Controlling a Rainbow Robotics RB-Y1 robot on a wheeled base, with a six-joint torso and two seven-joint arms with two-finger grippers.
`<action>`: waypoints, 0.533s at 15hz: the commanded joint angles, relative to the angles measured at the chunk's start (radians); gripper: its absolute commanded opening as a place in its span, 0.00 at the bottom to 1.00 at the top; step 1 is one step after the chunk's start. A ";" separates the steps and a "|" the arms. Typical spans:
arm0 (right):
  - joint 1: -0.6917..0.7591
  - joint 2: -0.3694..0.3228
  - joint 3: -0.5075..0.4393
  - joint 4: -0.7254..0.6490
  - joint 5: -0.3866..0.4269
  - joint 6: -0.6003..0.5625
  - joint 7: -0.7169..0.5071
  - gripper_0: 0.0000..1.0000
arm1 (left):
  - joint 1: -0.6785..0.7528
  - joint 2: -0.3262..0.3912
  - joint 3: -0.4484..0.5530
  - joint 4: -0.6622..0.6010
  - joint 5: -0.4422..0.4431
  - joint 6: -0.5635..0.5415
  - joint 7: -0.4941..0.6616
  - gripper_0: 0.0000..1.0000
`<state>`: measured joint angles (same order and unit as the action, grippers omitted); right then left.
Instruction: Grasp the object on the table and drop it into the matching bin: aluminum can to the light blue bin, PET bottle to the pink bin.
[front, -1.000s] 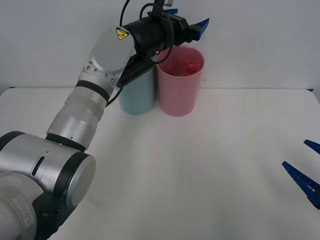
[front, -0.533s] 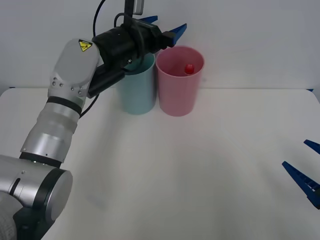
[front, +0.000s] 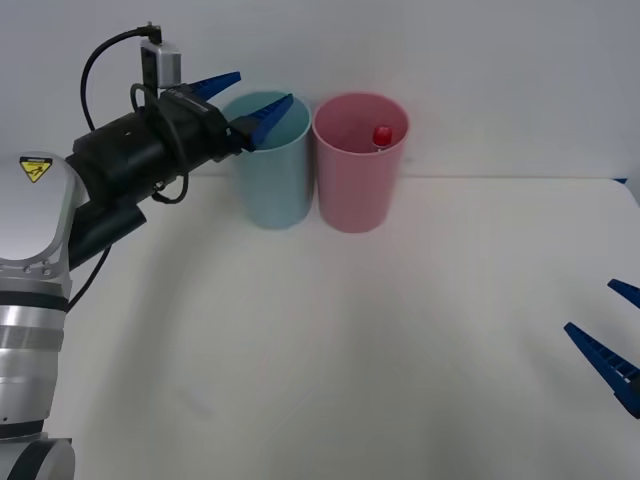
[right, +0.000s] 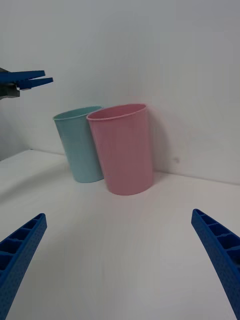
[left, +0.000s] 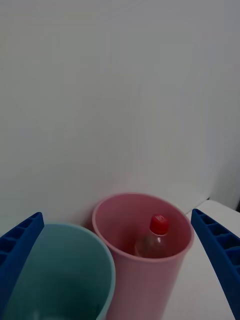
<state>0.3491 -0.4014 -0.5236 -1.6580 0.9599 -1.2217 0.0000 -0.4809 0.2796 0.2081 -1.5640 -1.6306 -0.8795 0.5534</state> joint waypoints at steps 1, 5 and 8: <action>0.000 0.000 0.000 0.000 0.000 0.000 0.000 1.00 | 0.085 0.001 0.148 -0.080 0.006 -0.171 -0.024 1.00; 0.000 0.000 0.000 0.000 0.000 0.000 0.000 1.00 | 0.245 0.029 0.261 -0.134 0.104 -0.265 -0.168 1.00; 0.000 0.000 0.000 0.000 0.000 0.000 0.000 1.00 | 0.332 0.076 0.307 -0.134 0.187 -0.279 -0.267 1.00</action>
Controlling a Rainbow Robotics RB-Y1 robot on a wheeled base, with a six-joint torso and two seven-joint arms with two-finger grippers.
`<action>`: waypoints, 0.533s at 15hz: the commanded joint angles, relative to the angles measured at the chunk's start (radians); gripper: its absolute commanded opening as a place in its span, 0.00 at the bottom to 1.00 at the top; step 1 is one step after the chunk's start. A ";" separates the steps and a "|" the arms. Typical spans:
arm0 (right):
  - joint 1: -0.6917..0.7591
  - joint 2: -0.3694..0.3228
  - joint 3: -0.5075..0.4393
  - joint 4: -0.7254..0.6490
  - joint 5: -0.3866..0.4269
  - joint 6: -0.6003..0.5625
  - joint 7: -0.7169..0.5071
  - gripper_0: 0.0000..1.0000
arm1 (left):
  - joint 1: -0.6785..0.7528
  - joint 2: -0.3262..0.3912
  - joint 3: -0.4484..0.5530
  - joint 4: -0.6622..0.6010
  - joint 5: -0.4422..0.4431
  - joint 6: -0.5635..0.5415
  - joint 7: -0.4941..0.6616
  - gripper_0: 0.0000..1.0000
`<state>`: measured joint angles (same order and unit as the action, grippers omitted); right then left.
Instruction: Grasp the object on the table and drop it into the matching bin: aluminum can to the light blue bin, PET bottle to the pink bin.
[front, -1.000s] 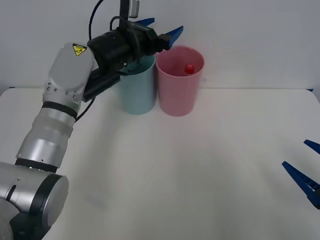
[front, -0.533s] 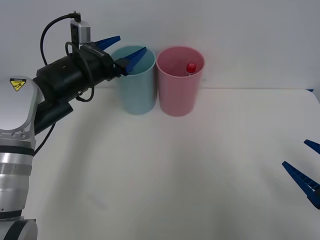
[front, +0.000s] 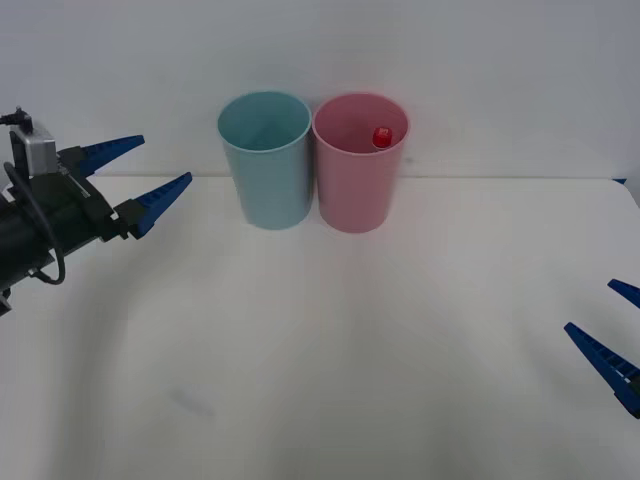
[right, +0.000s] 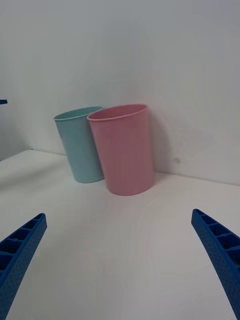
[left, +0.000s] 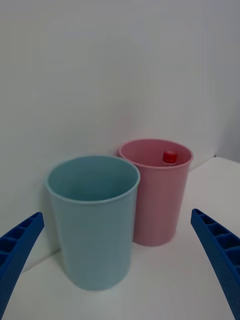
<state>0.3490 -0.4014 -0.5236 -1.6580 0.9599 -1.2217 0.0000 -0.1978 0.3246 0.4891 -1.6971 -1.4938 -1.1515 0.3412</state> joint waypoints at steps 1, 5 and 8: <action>0.000 0.000 0.000 0.000 0.000 0.000 0.000 1.00 | 0.072 0.051 0.037 0.001 0.075 -0.007 -0.068 1.00; 0.000 0.000 0.000 0.000 0.000 0.000 0.000 1.00 | 0.146 0.102 0.135 0.001 0.135 -0.093 -0.085 1.00; 0.000 0.000 0.000 0.000 0.000 0.000 0.000 1.00 | 0.221 0.136 0.209 0.001 0.175 -0.139 -0.097 1.00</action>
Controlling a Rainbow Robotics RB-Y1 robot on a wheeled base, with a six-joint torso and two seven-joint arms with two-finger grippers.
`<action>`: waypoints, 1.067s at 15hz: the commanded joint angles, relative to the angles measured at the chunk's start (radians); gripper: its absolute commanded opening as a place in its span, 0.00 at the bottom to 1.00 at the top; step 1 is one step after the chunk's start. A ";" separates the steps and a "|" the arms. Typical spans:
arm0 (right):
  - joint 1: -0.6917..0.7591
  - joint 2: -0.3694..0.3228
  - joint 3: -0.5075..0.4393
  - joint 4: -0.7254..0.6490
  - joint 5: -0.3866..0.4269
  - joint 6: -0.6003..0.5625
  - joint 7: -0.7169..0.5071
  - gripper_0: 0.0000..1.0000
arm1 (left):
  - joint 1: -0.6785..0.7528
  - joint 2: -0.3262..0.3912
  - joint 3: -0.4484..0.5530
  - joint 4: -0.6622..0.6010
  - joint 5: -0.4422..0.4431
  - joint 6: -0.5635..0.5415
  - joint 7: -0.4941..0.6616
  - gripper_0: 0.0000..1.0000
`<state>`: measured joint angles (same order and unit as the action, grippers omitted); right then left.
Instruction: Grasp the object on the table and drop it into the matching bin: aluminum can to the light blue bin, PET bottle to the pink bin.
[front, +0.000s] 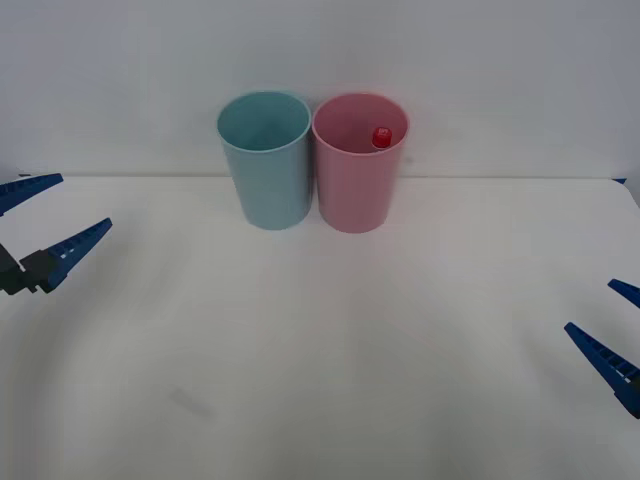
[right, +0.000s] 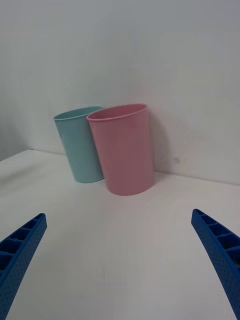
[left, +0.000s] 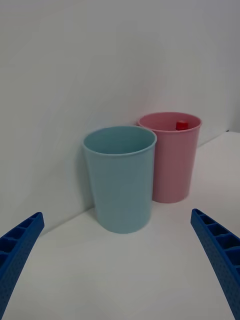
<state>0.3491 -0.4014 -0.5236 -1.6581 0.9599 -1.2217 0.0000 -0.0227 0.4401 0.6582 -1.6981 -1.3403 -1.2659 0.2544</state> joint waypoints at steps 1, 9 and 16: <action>0.000 0.000 0.000 0.000 0.000 0.000 0.000 1.00 | 0.069 0.026 0.061 0.002 0.035 -0.033 -0.017 1.00; 0.000 0.000 0.000 0.000 0.000 0.000 0.000 1.00 | 0.297 0.065 0.136 0.002 0.191 -0.052 -0.079 1.00; 0.000 0.000 0.000 0.000 0.000 0.000 0.000 1.00 | 0.406 0.077 0.158 0.002 0.244 -0.049 -0.110 1.00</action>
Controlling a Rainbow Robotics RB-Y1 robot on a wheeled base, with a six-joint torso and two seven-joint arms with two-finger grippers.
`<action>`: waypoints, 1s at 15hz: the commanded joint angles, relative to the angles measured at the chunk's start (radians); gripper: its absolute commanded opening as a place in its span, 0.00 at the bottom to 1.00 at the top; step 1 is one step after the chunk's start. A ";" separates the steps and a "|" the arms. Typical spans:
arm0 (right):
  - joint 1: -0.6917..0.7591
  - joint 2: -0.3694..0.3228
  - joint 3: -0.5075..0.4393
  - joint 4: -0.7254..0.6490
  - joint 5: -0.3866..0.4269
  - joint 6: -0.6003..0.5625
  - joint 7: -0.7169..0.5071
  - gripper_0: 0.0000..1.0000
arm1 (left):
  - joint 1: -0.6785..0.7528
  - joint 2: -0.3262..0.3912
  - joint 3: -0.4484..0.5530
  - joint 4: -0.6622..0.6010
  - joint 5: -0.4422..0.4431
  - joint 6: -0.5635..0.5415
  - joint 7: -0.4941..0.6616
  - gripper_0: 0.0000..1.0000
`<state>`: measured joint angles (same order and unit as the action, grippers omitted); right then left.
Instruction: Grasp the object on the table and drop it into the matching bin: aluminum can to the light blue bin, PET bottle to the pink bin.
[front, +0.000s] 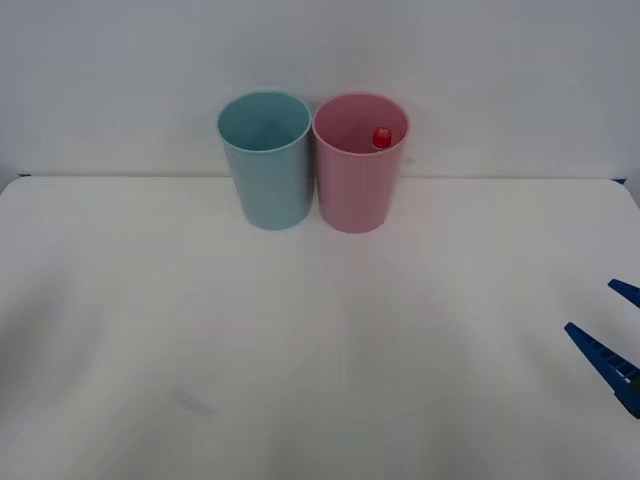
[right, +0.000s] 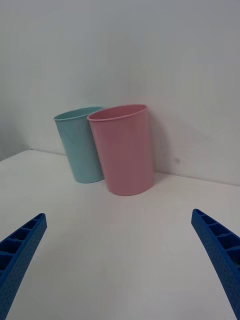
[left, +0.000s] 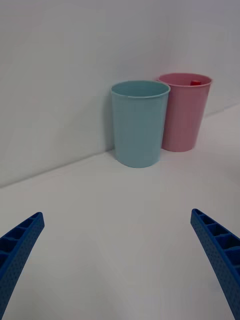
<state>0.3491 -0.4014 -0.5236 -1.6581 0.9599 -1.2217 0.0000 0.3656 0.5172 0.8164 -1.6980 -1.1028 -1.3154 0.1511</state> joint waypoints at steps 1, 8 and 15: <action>0.000 0.000 0.000 0.000 0.000 0.000 0.000 1.00 | 0.024 0.000 0.000 0.000 0.009 0.001 -0.010 1.00; 0.000 0.000 0.000 0.000 0.000 0.000 0.000 1.00 | 0.036 0.000 -0.003 0.001 0.037 0.004 -0.015 1.00; 0.000 0.000 0.000 0.000 0.000 0.000 0.000 1.00 | 0.036 0.000 -0.003 0.001 0.037 0.004 -0.015 1.00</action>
<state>0.3491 -0.4014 -0.5236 -1.6581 0.9599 -1.2217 0.0000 0.4019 0.5171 0.8131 -1.6968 -1.0660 -1.3118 0.1365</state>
